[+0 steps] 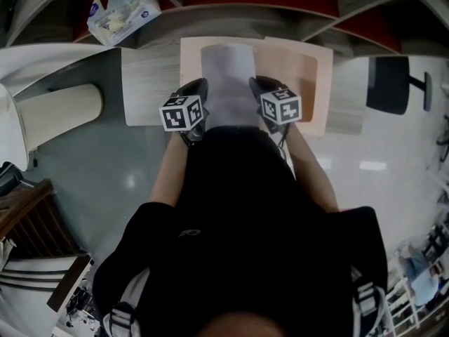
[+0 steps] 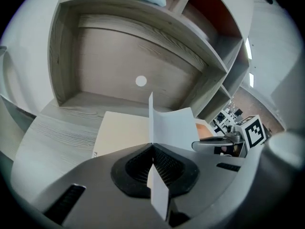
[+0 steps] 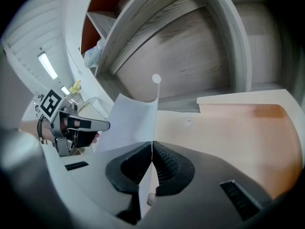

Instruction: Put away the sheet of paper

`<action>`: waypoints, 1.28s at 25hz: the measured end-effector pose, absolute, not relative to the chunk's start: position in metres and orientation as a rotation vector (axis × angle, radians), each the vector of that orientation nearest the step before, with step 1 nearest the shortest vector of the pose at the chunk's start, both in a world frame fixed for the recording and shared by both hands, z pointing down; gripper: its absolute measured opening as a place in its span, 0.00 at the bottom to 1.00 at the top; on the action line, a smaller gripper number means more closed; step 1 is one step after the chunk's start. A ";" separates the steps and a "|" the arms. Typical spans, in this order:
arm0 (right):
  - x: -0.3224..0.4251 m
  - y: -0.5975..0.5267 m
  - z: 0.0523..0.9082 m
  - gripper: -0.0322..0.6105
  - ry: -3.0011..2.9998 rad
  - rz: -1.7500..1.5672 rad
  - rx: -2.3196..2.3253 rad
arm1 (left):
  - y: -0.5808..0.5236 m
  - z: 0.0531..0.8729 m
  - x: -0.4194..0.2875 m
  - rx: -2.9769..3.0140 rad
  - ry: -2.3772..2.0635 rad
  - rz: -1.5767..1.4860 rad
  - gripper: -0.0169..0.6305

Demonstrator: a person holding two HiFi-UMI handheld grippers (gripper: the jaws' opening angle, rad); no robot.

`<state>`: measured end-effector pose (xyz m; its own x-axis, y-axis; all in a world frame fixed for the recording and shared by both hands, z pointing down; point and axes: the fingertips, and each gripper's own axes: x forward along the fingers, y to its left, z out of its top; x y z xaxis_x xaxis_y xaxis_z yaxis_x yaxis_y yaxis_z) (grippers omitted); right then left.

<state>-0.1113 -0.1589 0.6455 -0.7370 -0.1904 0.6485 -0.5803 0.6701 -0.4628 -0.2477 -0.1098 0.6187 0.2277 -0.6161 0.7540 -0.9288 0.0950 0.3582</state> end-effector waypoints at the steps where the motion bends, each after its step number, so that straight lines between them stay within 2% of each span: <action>1: -0.110 -0.159 0.650 0.08 -2.308 0.917 0.598 | -0.110 0.622 -0.248 1.611 -1.467 0.447 0.10; 16: -0.096 -0.171 0.693 0.08 -2.120 1.111 0.722 | -0.132 0.659 -0.252 1.571 -1.360 0.432 0.10; 32: -0.092 -0.186 0.703 0.08 -2.088 1.114 0.717 | -0.134 0.678 -0.271 1.510 -1.394 0.529 0.10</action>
